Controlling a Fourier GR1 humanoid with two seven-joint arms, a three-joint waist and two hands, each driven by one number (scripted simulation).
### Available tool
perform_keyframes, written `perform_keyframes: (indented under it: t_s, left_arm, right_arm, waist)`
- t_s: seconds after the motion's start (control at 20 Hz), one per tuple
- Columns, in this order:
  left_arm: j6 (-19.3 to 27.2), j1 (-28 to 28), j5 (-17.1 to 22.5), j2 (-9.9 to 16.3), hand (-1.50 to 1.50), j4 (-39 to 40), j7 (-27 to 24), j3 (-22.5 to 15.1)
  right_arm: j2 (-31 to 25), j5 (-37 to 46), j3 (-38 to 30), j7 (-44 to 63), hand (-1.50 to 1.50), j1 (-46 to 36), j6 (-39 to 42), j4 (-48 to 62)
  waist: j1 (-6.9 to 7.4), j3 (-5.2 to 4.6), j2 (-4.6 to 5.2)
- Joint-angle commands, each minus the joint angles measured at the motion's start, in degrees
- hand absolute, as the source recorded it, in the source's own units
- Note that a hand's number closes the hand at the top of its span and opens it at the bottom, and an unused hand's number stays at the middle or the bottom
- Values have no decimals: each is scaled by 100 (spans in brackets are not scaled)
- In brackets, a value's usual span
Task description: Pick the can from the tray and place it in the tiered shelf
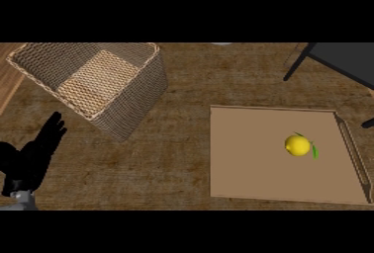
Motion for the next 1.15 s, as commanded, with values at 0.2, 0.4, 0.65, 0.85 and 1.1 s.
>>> perform_keyframes:
  t_s: [0.2, 0.4, 0.65, 0.85, 1.1]
  left_arm:
    - [70, -83, -107, 31, 0, 316, -130, 110]
    - [34, -51, 110, 101, 0, 165, 91, 303]
    - [-47, 375, 81, 166, 0, -17, -36, 350]
    - [27, 382, 75, 62, 0, 69, -87, 356]
    - [94, 306, 115, 30, 0, -54, 10, 397]
  right_arm:
    - [-364, -922, -530, -223, -150, 196, 533, -867]
    - [-843, -1203, -715, 314, -150, 494, 998, -1553]
    - [-1601, -1451, -998, 1092, -150, 1067, 1775, -2349]
    - [-2634, -1857, -1586, 1141, -150, 1825, 3116, -2298]
    - [-3409, -2364, -2832, 939, -150, 2817, 4059, -2392]
  waist:
    - [-201, -8, -58]
    - [-325, -14, -114]
    - [-394, -16, -166]
    - [-548, -9, -166]
    - [-588, 5, -142]
